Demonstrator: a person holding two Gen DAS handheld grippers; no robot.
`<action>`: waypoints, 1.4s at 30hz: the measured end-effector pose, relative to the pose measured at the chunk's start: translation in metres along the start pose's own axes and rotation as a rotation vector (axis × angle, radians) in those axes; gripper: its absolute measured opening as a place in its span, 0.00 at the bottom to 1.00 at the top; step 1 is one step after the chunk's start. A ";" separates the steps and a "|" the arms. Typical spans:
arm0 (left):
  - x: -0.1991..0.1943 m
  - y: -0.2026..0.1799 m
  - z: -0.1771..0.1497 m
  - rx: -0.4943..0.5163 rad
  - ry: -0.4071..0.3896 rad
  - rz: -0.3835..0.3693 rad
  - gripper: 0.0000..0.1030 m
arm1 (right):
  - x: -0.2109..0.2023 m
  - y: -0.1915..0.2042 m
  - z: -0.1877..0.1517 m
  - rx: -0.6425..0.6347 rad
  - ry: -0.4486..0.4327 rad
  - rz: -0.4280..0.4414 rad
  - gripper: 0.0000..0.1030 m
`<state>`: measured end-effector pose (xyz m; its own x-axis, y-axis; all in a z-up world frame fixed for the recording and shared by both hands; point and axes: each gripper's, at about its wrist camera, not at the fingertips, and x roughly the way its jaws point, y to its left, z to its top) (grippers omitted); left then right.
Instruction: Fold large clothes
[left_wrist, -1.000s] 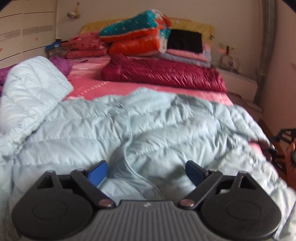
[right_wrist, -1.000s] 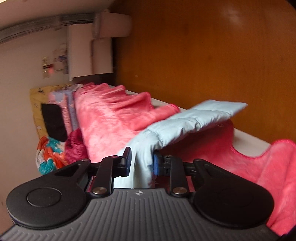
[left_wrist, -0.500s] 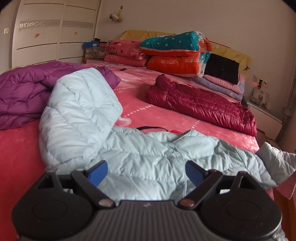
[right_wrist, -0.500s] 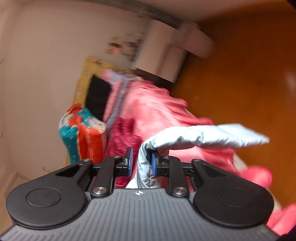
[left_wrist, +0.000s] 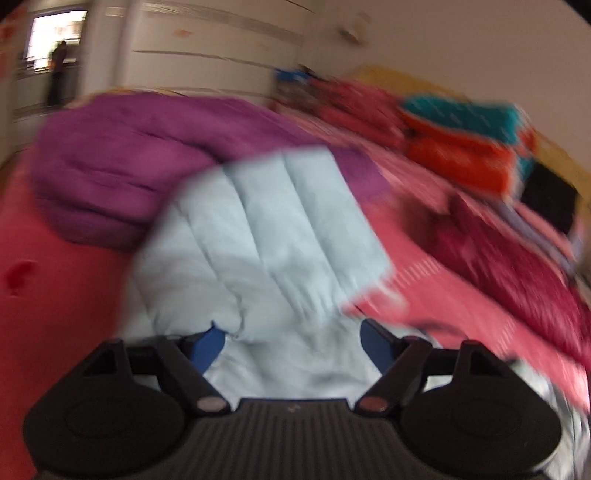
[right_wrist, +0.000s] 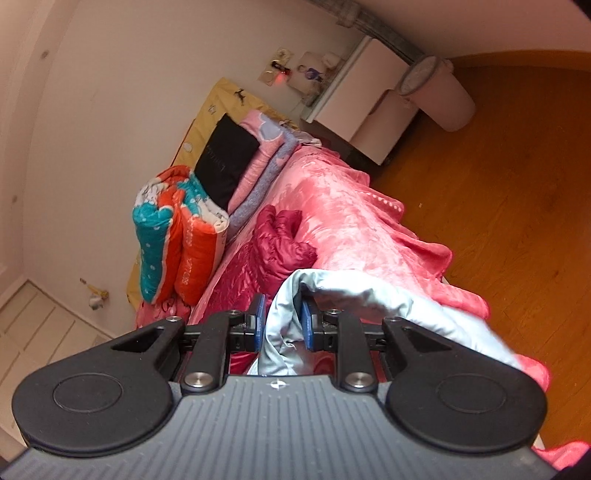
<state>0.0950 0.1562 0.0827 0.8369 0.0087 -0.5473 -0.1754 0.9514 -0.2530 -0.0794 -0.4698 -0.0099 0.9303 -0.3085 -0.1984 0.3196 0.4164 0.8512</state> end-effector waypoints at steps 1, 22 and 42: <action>-0.007 0.018 0.008 -0.038 -0.035 0.041 0.79 | 0.000 0.003 -0.001 -0.018 0.001 0.006 0.26; -0.039 0.072 -0.008 -0.182 -0.020 -0.060 0.87 | -0.040 0.200 -0.226 -1.155 0.335 0.444 0.25; -0.075 0.165 0.058 -0.472 -0.342 0.063 0.87 | -0.065 0.186 -0.345 -1.482 0.595 0.464 0.86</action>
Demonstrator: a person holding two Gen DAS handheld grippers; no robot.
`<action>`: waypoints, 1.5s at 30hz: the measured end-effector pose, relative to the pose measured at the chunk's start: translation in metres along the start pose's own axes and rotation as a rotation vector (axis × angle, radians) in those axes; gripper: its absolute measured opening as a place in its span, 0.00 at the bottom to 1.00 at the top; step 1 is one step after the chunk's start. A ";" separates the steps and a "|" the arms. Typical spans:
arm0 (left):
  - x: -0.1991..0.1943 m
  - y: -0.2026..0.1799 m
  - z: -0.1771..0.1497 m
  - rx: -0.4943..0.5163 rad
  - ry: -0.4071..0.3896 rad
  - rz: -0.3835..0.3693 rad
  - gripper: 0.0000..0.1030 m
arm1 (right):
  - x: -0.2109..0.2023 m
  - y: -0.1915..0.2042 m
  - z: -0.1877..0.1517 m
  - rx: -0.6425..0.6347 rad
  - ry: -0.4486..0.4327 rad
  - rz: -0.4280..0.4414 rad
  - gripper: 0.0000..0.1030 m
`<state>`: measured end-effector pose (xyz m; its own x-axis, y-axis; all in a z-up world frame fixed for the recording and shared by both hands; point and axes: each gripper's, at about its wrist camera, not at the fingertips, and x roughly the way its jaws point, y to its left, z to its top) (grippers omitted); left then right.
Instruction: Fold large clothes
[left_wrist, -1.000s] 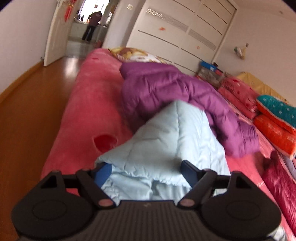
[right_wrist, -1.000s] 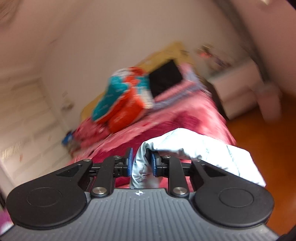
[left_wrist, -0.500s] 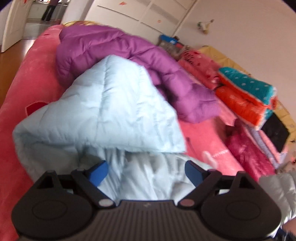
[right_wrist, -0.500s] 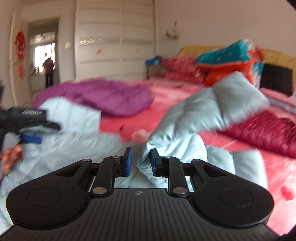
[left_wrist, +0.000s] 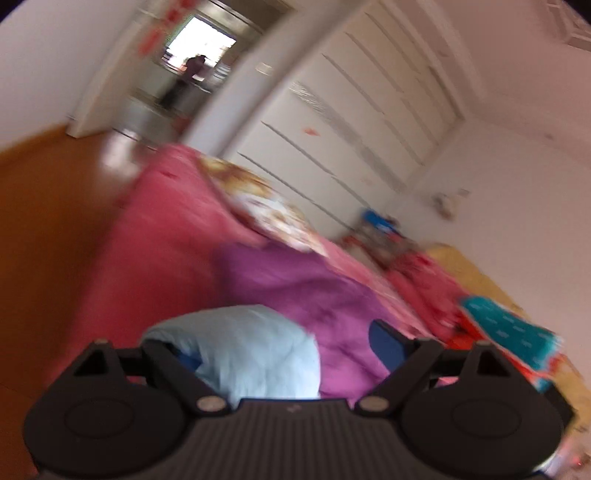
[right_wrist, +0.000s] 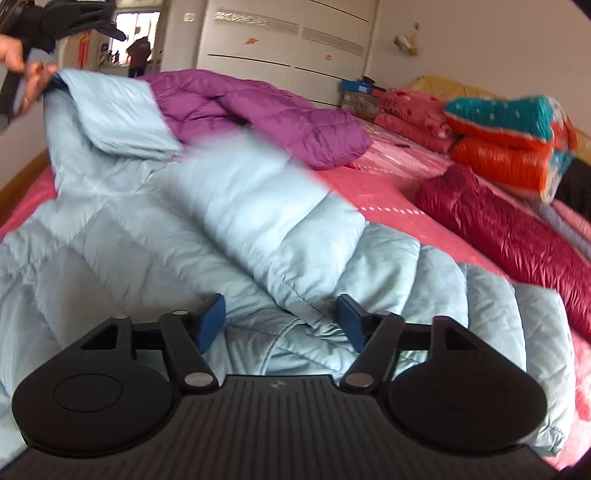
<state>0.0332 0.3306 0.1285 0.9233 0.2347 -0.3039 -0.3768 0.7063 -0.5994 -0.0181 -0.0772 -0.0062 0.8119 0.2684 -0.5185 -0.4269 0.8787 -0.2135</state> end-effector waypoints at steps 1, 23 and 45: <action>-0.001 0.010 0.004 -0.012 0.008 0.031 0.87 | -0.001 0.004 0.001 -0.015 -0.001 0.000 0.92; -0.043 -0.018 -0.050 0.335 0.268 -0.106 0.88 | -0.051 -0.107 -0.006 0.389 -0.043 -0.176 0.99; 0.036 -0.113 -0.173 0.511 0.642 -0.330 0.88 | -0.035 -0.236 -0.085 0.927 -0.125 -0.158 1.00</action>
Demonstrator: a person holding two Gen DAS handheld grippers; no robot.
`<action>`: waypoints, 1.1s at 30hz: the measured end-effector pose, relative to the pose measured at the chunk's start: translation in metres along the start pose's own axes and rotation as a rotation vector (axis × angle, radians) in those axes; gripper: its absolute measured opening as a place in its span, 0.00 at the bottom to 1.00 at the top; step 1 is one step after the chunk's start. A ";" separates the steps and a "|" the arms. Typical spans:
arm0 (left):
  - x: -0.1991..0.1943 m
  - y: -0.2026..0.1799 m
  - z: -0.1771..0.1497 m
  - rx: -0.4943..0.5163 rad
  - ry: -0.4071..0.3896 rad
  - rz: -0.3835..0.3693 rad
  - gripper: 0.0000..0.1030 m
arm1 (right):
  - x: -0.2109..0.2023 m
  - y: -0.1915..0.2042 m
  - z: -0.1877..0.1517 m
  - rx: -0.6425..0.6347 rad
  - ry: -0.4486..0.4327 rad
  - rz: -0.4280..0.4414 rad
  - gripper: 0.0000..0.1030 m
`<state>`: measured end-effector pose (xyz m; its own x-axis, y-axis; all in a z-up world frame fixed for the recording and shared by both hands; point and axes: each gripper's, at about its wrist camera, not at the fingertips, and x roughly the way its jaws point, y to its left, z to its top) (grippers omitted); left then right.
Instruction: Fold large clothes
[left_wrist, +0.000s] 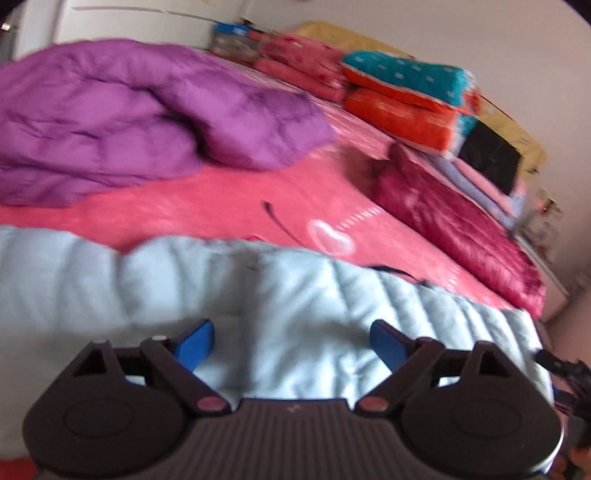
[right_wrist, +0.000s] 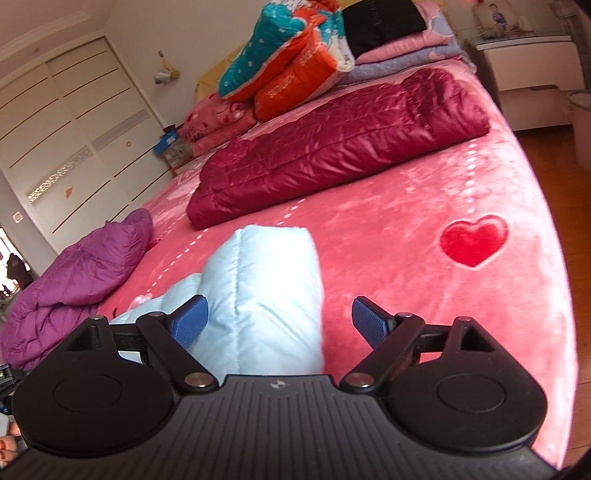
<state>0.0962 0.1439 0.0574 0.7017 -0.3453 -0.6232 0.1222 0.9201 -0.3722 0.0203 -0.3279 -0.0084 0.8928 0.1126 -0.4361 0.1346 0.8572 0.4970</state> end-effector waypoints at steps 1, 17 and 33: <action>0.004 -0.001 0.000 0.005 0.011 -0.018 0.87 | 0.001 0.001 0.002 -0.001 0.004 0.005 1.00; -0.033 -0.011 -0.005 0.070 -0.053 0.101 0.15 | 0.004 -0.008 0.008 0.044 0.046 0.044 1.00; -0.012 -0.004 -0.024 0.164 0.028 0.192 0.21 | 0.043 -0.003 0.000 0.149 0.239 0.228 0.81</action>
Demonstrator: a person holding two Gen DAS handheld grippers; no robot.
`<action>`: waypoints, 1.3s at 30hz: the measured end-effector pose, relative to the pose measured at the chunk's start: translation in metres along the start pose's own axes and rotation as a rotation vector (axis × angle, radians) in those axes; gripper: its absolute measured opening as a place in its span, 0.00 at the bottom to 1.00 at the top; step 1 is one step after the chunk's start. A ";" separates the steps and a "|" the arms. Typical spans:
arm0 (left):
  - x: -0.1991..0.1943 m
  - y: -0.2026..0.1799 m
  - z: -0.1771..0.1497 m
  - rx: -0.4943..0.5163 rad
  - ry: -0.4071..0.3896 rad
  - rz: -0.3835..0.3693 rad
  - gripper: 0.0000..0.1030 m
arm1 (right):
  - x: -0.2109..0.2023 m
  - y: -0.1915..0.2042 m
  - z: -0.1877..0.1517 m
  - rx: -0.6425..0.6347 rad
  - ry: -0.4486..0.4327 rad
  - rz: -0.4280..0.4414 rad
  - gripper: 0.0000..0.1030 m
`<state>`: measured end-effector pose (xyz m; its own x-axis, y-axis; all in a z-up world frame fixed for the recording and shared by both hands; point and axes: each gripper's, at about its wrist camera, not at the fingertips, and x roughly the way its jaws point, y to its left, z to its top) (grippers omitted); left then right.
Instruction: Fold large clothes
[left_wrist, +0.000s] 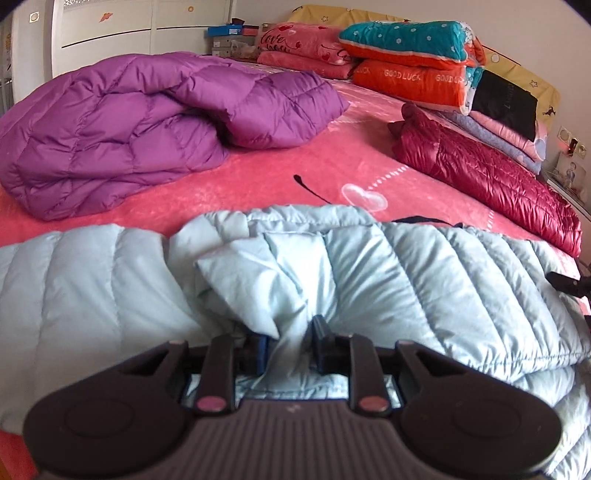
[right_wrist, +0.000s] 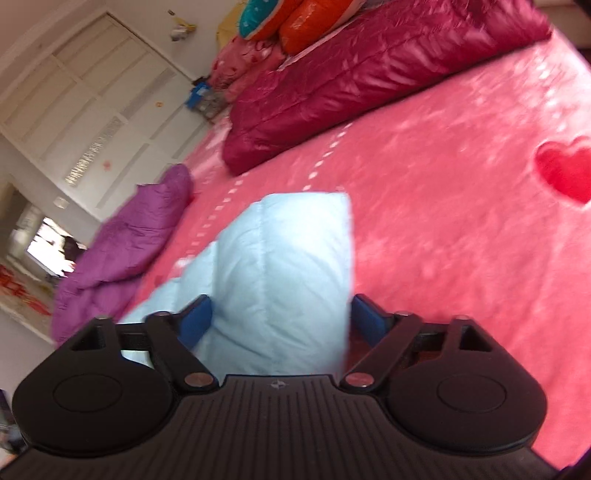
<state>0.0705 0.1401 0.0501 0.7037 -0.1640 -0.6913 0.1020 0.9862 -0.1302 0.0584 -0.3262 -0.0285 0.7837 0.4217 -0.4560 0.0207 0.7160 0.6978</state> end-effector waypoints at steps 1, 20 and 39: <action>0.001 -0.001 -0.001 0.005 -0.002 0.003 0.21 | 0.002 -0.002 0.000 0.034 0.008 0.029 0.58; 0.035 -0.097 -0.006 0.119 -0.057 -0.044 0.27 | -0.054 0.016 -0.001 -0.175 -0.289 -0.316 0.14; 0.031 -0.124 0.000 0.157 -0.064 0.010 0.22 | -0.121 -0.044 0.012 -0.021 -0.421 -0.256 0.71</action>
<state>0.0794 0.0131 0.0449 0.7479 -0.1572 -0.6449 0.1997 0.9798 -0.0071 -0.0297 -0.4151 0.0027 0.9379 -0.0276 -0.3459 0.2366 0.7801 0.5792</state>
